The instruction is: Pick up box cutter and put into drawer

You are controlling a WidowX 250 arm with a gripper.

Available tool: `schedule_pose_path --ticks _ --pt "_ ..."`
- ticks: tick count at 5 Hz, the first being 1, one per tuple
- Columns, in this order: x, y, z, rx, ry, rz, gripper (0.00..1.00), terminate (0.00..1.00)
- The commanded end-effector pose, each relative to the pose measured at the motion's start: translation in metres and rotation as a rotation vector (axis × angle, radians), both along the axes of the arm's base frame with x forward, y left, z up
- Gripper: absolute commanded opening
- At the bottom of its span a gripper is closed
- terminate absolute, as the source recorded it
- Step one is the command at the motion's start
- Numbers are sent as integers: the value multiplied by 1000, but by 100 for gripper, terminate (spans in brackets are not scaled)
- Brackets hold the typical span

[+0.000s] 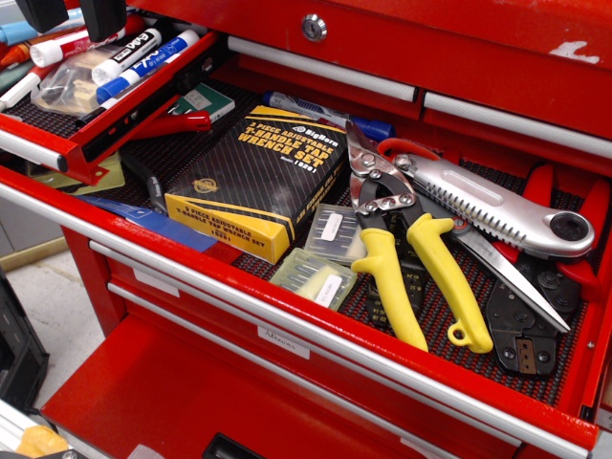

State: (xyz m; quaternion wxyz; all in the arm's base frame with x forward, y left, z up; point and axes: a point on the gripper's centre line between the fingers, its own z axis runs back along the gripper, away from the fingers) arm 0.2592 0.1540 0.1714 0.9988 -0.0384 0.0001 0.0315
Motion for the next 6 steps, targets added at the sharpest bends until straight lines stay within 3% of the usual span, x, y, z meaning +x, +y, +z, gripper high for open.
schedule_pose_path --ticks 1,2,4,5,6 --pt "0 0 0 0 0 0 100 0" --pt "7 -49 4 -74 14 251 100 0" --pt "52 -140 -10 -203 -92 743 100 0" --pt "81 -185 -30 -178 -196 968 100 0" --pt "101 -233 -68 -128 -241 999 100 0"
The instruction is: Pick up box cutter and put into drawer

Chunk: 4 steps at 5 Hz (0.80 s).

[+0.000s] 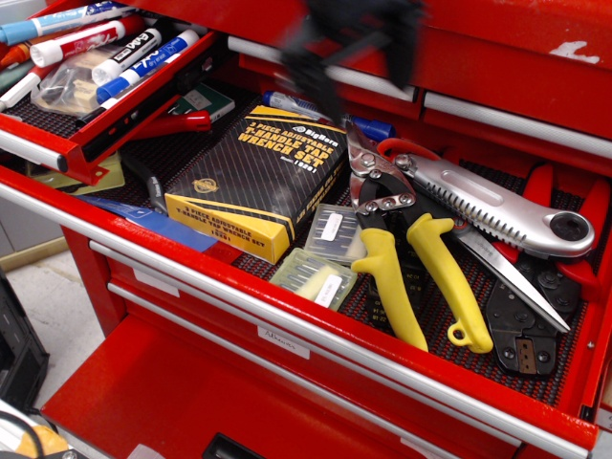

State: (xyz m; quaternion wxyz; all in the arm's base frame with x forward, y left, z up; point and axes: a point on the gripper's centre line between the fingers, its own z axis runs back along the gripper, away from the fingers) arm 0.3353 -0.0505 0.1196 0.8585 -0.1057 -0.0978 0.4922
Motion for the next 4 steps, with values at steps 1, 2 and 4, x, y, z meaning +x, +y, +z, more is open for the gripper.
schedule_pose_path --ticks 1,2,4 --pt "28 -76 -32 36 -16 35 100 0" --pt "29 -79 -35 33 33 37 100 0" --pt "31 -82 -55 -28 31 28 100 0"
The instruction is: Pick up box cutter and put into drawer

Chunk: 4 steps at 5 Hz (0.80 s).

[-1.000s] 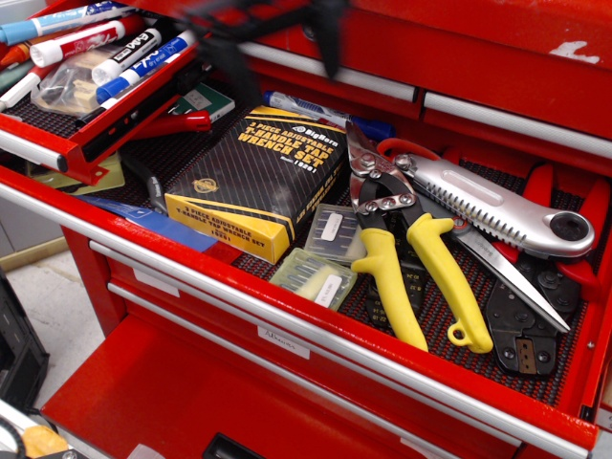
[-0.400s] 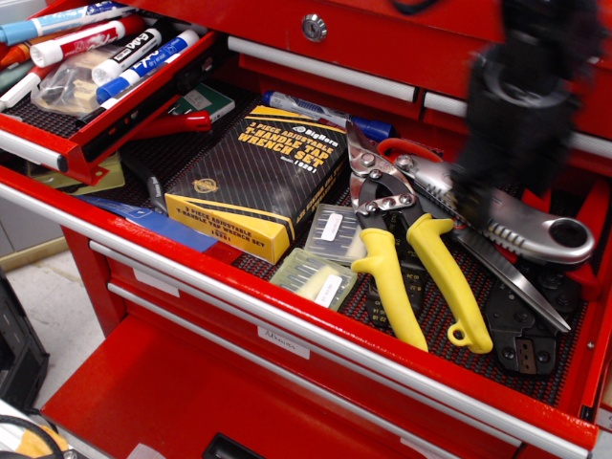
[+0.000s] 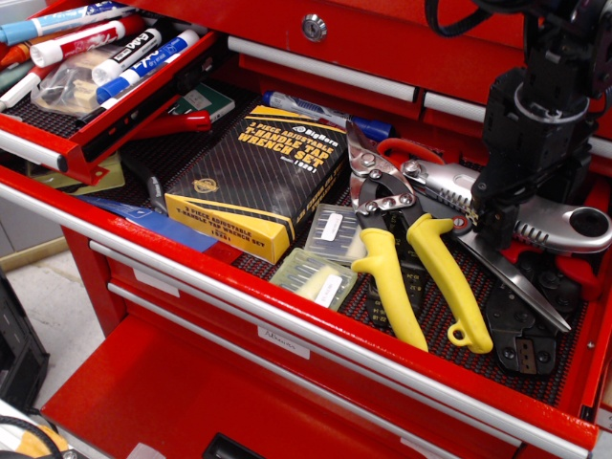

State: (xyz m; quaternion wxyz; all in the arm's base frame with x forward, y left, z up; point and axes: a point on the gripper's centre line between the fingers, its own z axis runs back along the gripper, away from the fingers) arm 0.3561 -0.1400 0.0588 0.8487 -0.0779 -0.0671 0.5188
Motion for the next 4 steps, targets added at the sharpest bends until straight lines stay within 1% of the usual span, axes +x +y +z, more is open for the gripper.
schedule_pose_path --ticks 1,2,3,4 --pt "10 8 7 -48 -26 -2 0 0" --pt "3 5 25 -15 11 53 0 0" --pt "-10 23 74 52 71 150 0 0" --pt "-24 49 99 60 98 204 0 0"
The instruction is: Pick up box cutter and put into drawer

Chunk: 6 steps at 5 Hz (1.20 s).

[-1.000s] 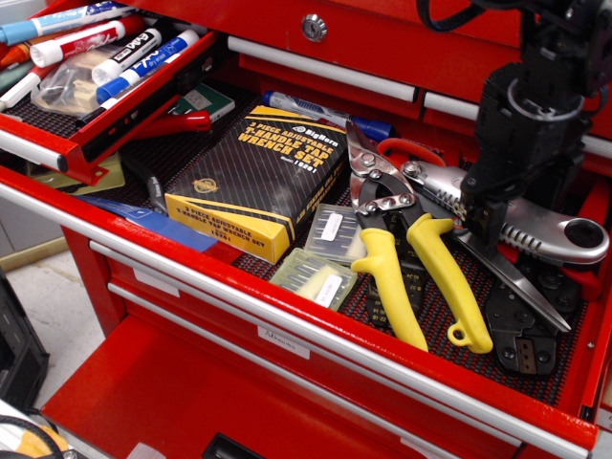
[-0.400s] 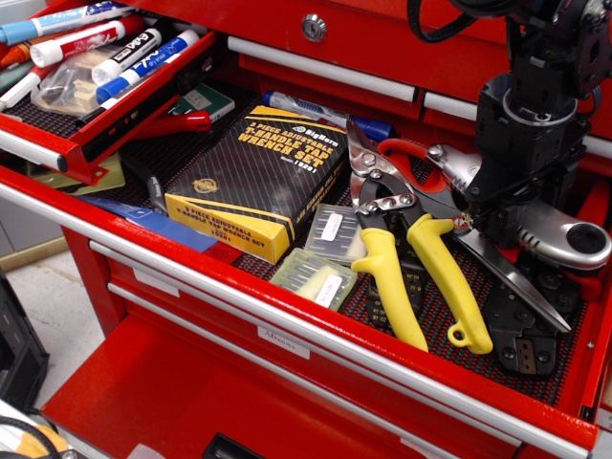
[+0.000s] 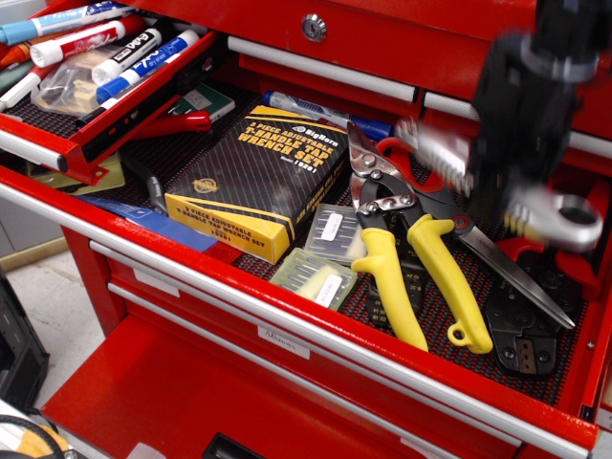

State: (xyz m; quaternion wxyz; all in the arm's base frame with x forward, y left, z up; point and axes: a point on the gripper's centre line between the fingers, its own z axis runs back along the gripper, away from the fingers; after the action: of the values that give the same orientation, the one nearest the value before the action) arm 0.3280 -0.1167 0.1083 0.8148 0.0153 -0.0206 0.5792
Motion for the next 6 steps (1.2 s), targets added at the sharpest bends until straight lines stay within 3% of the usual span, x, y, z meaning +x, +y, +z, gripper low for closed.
schedule_pose_path --ticks 1,2,3,4,5,6 --pt "-10 63 52 -15 -113 181 0 0" --pt "-24 112 56 16 -158 234 0 0" --pt "-20 163 60 -24 -225 251 0 0" --pt "-24 212 67 -59 -203 153 0 0" --pt "-25 262 72 -108 -102 -2 0 0" --pt "-28 311 86 -132 -48 -123 100 0"
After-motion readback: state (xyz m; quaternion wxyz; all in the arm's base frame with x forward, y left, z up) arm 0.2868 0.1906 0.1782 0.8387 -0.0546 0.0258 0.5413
